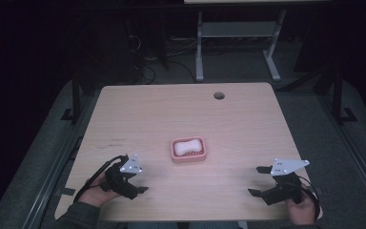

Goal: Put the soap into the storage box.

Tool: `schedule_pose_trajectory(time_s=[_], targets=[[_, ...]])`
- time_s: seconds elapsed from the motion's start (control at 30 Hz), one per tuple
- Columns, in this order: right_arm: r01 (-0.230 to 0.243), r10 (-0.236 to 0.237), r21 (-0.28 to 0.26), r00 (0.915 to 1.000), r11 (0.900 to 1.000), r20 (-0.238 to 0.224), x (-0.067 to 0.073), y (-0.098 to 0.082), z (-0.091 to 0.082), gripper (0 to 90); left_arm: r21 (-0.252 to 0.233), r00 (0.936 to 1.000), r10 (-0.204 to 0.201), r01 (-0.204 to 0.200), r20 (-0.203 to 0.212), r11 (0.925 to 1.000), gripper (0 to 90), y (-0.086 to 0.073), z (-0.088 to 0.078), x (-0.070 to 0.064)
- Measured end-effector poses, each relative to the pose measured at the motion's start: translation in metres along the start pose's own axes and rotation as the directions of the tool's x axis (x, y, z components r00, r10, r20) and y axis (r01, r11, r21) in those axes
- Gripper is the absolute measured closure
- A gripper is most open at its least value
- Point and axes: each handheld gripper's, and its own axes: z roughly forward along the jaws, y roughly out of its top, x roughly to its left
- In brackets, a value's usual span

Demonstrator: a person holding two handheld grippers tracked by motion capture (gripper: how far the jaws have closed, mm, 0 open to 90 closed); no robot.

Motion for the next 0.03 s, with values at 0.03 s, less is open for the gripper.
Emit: schedule_pose_trajectory(time_s=[0.03], targets=[[0.002, -0.002, 0.001, 1.0000, 1.000, 0.000, 0.0000, -0.0001, -0.0001, 14.0, 0.003, 1.0000, 0.003, -0.003, -0.004, 1.0000, 27.3, -0.0006, 0.0000, -0.0011]])
